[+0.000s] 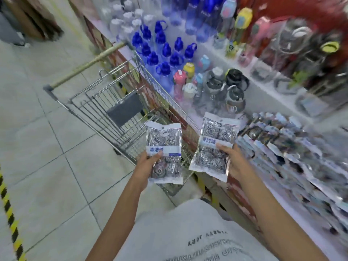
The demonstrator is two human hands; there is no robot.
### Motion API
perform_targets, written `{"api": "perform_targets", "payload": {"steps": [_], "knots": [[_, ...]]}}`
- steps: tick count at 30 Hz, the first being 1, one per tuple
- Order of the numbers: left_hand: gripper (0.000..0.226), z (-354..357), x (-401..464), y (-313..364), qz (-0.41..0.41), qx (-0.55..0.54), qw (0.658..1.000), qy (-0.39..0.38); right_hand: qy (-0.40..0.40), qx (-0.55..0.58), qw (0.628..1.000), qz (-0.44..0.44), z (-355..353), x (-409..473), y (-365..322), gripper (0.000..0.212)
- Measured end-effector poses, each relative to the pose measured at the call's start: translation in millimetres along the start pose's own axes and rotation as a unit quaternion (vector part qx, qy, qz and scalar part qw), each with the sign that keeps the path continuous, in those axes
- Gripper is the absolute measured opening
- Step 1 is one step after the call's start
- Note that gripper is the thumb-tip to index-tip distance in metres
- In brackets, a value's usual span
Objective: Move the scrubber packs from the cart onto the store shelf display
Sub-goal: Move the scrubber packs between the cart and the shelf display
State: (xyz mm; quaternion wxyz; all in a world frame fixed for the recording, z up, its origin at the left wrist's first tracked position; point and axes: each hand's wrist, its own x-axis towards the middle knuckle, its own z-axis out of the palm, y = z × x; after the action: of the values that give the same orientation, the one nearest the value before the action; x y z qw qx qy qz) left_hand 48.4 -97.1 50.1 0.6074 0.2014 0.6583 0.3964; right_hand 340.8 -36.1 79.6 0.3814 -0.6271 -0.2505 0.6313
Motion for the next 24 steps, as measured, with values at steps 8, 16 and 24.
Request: {"api": "perform_targets", "payload": {"steps": [8,16,24], "knots": [[0.063,86,-16,-35,-0.032,0.059,0.992,-0.109,0.081,0.111,0.990,0.006,-121,-76,45,0.063],[0.035,217,-104,-69,-0.039,0.129,0.979,-0.153,0.184,0.216,0.959,0.005,-248,-161,91,0.052],[0.044,324,-167,-126,-0.056,0.172,0.963,-0.200,0.269,0.218,0.938,0.010,-359,-224,113,0.018]]}}
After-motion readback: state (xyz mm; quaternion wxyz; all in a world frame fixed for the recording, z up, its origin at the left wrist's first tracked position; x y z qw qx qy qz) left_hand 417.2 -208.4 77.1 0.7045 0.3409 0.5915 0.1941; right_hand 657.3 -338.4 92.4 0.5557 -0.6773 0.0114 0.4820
